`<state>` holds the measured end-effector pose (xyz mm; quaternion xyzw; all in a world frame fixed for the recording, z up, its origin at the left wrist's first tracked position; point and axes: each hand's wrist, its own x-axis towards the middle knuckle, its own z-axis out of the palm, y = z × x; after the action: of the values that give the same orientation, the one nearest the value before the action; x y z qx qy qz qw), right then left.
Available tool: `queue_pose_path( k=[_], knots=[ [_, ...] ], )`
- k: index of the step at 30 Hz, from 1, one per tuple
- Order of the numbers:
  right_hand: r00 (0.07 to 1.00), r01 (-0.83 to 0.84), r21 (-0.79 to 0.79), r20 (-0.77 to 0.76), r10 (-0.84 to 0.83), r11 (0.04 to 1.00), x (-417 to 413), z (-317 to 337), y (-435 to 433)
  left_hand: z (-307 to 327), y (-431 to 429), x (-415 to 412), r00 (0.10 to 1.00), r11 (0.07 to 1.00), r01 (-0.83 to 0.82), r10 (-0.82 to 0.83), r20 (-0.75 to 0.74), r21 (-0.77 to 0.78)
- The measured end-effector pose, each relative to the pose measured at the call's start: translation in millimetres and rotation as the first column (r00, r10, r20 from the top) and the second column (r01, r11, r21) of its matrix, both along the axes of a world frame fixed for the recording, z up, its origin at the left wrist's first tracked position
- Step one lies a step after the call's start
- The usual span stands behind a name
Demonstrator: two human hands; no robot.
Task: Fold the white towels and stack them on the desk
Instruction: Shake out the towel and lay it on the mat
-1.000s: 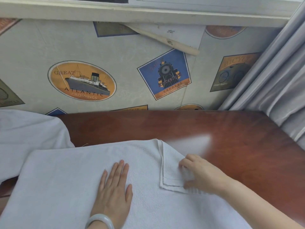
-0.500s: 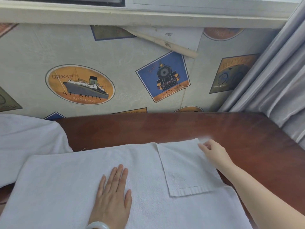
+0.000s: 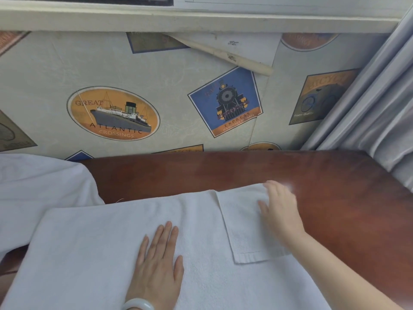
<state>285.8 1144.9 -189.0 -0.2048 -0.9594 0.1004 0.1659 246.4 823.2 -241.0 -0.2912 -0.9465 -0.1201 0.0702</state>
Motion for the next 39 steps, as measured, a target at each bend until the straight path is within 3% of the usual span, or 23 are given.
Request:
queue_pose_path(
  k=[2, 5, 8, 9, 11, 12, 14, 16, 19, 21, 22, 25, 28, 39],
  knots=[
    [0.968, -0.179, 0.038, 0.187, 0.169, 0.983, 12.8, -14.3, -5.6, -0.7, -0.5, 0.0, 1.000, 1.000, -0.007, 0.007, -0.010, -0.005],
    [0.897, -0.040, -0.111, 0.434, 0.084, 0.993, 15.3, -16.9, 13.6, -0.2, -0.1, 0.2, 1.000, 1.000, -0.006, 0.006, -0.011, -0.005],
    [0.895, 0.063, -0.103, 0.446, -0.010, 0.993, 3.4, -9.2, 9.4, 1.5, 0.0, 0.6, 1.000, 1.000, -0.005, 0.005, 0.001, 0.000],
    [0.921, 0.043, -0.076, 0.388, -0.010, 0.996, 2.9, -7.1, 2.5, 1.5, 0.1, 0.3, 1.000, 1.000, -0.008, 0.008, 0.001, 0.000],
    [0.966, -0.175, -0.110, 0.172, 0.192, 0.979, 13.3, -2.1, -14.3, 1.2, 0.1, 0.6, 1.000, 1.000, -0.008, 0.008, 0.002, -0.001],
    [0.925, -0.327, -0.182, 0.141, 0.353, 0.927, 21.6, 2.4, -21.7, 1.2, 0.1, 0.9, 1.000, 1.000, -0.005, 0.005, 0.003, -0.002],
    [0.774, -0.517, -0.290, 0.244, 0.585, 0.805, 39.7, 11.0, -33.8, 2.0, -0.1, 1.8, 1.000, 1.000, -0.001, 0.001, 0.006, -0.006],
    [0.721, -0.549, -0.296, 0.306, 0.622, 0.782, 46.9, 11.3, -32.0, 2.6, 0.5, 2.8, 1.000, 1.000, 0.002, -0.002, 0.002, -0.012],
    [0.832, -0.371, -0.485, 0.205, 0.515, 0.792, 31.8, 18.5, -22.3, 1.2, -0.1, 2.3, 1.000, 1.000, -0.004, 0.004, 0.004, -0.008],
    [0.950, -0.144, -0.713, 0.096, 0.298, 0.686, 10.4, 28.5, -5.3, 0.8, 0.0, 1.6, 1.000, 1.000, -0.006, 0.006, 0.004, -0.007],
    [0.984, -0.061, -0.743, 0.066, 0.164, 0.666, -1.3, 32.1, 7.5, 0.5, 0.0, 1.1, 1.000, 1.000, -0.008, 0.008, 0.006, -0.006],
    [0.980, 0.194, -0.687, 0.097, -0.176, 0.700, -27.4, 33.4, 48.7, 0.8, 0.0, 0.9, 1.000, 1.000, -0.006, 0.006, 0.019, -0.002],
    [0.935, 0.344, -0.585, 0.136, -0.329, 0.735, -37.9, 17.2, 69.4, 0.7, 0.0, 0.7, 1.000, 1.000, 0.001, -0.001, 0.014, 0.003],
    [0.912, 0.398, -0.327, 0.039, -0.409, 0.857, -45.1, -9.3, 43.8, -2.7, 0.6, -2.5, 0.998, 0.999, 0.015, -0.012, -0.066, 0.041]
  ],
)
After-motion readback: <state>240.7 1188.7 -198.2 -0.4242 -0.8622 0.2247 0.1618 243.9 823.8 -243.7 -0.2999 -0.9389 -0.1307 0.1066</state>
